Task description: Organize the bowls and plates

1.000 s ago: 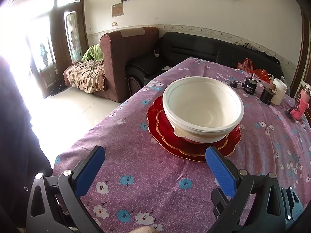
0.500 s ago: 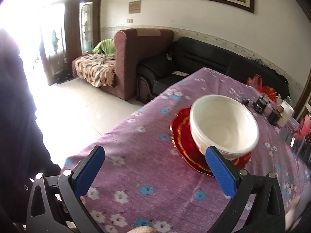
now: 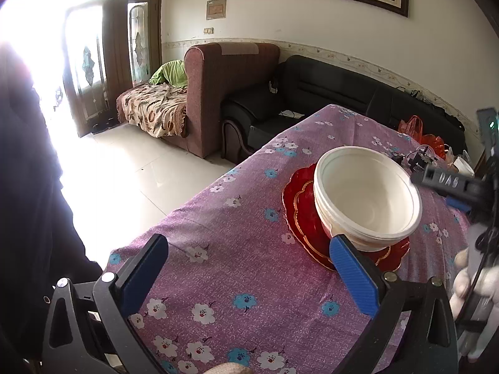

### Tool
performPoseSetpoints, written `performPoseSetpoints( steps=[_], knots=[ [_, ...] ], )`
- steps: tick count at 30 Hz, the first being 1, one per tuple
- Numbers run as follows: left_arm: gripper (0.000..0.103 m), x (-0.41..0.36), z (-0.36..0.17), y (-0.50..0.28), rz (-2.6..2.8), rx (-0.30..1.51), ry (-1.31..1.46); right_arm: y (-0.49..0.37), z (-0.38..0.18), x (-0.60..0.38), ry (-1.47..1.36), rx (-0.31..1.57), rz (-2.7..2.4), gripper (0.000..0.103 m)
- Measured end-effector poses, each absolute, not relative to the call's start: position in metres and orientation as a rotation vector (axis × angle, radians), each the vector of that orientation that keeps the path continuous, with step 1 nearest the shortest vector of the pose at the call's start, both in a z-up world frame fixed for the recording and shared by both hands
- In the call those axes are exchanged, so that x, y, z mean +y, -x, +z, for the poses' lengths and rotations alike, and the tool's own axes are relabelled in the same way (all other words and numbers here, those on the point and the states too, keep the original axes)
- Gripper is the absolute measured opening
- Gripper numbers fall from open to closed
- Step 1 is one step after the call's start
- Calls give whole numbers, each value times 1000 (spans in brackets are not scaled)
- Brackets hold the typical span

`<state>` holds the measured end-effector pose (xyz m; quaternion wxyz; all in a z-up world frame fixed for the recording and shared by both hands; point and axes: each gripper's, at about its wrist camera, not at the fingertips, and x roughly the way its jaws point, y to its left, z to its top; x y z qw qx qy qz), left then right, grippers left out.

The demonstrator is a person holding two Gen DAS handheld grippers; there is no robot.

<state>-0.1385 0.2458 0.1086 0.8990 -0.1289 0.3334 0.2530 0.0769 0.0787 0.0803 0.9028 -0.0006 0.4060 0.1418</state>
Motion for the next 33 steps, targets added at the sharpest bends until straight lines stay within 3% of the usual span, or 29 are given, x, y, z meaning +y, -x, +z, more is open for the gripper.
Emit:
performPoseSetpoints(
  steps=[20,27,33],
  knots=[
    [103,241,104,136,482,724,247,-115,82,93,85,900,206,93],
    [103,229,114,130,491,696,185,-50,102,67,-84,783,353,93],
    [103,208,112,123,450,719,116,13,61,65,-26,782,405,93]
  ],
)
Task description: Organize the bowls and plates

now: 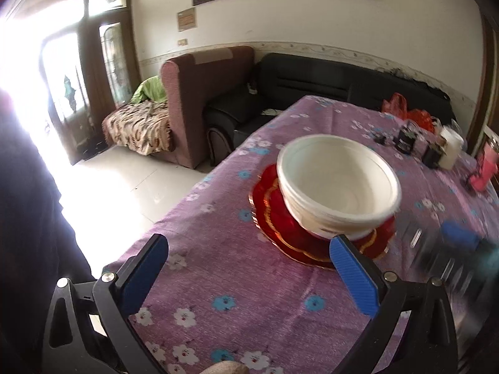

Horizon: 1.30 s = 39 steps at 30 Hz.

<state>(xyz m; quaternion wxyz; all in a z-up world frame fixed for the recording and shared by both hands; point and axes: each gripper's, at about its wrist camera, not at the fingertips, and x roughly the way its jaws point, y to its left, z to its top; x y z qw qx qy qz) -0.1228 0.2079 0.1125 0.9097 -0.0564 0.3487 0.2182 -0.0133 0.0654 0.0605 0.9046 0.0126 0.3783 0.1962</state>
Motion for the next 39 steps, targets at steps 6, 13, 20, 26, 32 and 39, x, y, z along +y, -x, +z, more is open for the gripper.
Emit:
performPoseSetpoints(
  steps=[6,13,20,26,32,39],
  knots=[
    [103,199,109,121,446,731,100,35,20,40,-79,873,398,92],
    [103,183,107,115,427,741,70,45,11,24,-55,868,375,92],
    [103,170,106,108,412,756,51,56,6,25,-13,856,386,92],
    [103,163,105,97,399,770,52,57,9,20,1,834,384,92],
    [103,161,105,91,391,766,56,58,13,21,20,815,399,92],
    [103,160,111,95,374,697,45,57,13,25,25,802,399,92]
  ],
)
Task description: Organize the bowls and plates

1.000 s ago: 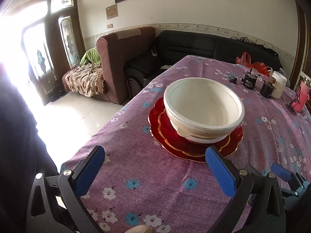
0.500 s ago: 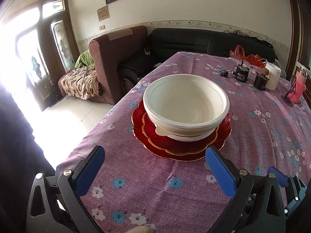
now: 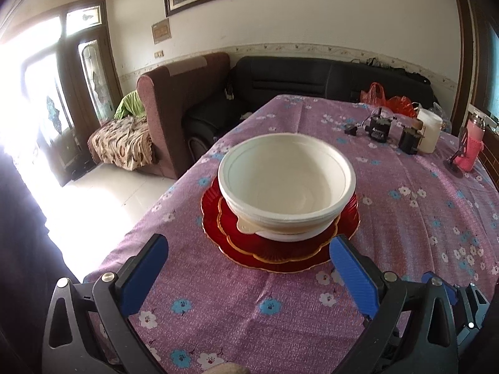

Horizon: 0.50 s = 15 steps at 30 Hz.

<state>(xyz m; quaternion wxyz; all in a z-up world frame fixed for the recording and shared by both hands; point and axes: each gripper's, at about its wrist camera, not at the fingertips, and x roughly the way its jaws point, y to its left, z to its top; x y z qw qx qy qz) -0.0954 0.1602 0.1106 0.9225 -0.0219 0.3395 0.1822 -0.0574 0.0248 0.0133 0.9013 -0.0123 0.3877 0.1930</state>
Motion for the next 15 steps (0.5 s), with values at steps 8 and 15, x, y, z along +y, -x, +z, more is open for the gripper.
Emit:
performPoseSetpoints(
  steps=[8,15],
  knots=[
    [103,168,107,94,376,707,66,56,13,30,36,807,401,92],
    [103,175,103,94,376,728,87,55,10,34,41,815,405,92]
  ],
)
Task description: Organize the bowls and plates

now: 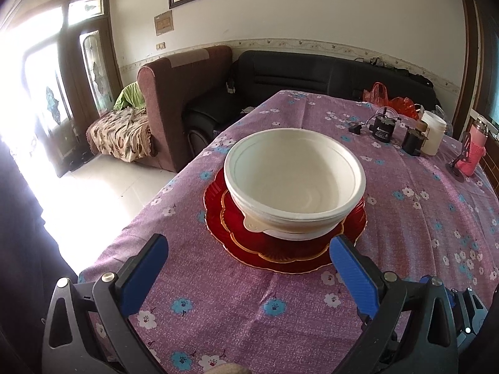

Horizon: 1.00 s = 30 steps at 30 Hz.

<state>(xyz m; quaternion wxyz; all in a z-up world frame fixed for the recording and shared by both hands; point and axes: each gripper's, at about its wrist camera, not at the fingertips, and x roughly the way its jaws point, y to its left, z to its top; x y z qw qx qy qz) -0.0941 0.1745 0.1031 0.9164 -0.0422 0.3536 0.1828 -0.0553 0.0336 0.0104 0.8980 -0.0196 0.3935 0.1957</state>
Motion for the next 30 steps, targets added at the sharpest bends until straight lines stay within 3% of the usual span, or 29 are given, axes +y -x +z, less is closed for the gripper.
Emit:
performPoseSetpoints(
  steps=[30],
  knots=[
    [103,185,90,88,370,775,125,53,1,41,49,838,414,92]
  ],
)
